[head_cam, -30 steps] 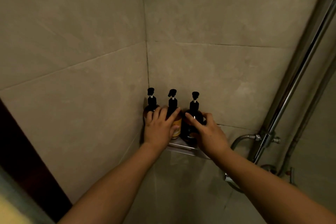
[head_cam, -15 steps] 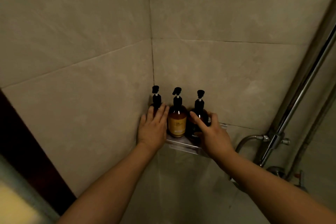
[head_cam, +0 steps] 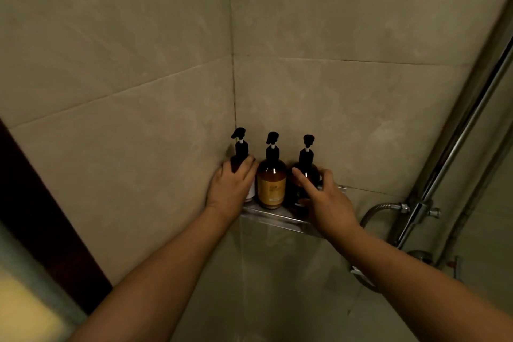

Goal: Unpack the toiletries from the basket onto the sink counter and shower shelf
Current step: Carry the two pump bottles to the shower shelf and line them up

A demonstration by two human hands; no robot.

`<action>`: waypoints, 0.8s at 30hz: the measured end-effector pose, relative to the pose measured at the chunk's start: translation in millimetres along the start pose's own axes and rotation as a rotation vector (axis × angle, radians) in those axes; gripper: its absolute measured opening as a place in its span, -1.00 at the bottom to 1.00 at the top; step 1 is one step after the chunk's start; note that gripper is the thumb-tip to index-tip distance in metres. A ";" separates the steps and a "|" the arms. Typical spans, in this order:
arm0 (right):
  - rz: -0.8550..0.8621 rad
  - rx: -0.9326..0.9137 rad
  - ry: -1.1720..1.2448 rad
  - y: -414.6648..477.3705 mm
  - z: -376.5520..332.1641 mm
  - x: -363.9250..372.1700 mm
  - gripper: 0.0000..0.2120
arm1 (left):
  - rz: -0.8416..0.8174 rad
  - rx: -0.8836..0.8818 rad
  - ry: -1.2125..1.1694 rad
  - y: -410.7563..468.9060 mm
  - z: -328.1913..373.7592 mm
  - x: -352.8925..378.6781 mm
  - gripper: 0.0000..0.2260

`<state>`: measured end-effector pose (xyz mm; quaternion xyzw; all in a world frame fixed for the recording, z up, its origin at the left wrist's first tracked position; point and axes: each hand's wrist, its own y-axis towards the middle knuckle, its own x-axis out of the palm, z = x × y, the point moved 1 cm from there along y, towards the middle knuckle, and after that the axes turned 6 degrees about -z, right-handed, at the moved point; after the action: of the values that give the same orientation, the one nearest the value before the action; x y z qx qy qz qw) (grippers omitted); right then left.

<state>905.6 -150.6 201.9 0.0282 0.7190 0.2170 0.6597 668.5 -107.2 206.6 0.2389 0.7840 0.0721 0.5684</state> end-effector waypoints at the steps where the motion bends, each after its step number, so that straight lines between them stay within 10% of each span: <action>1: 0.005 -0.002 -0.003 0.1 0.0 -0.1 0.00 | -0.012 -0.007 -0.010 -0.9 0.4 -1.1 -0.25; 24: 0.007 -0.006 -0.192 -15.7 -26.2 34.4 -0.12 | -0.037 -0.001 -0.254 -27.0 35.8 6.6 -0.10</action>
<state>879.9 -160.7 165.1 0.0492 0.6518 0.2176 0.7248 692.1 -133.5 178.3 0.2315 0.7098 0.0312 0.6645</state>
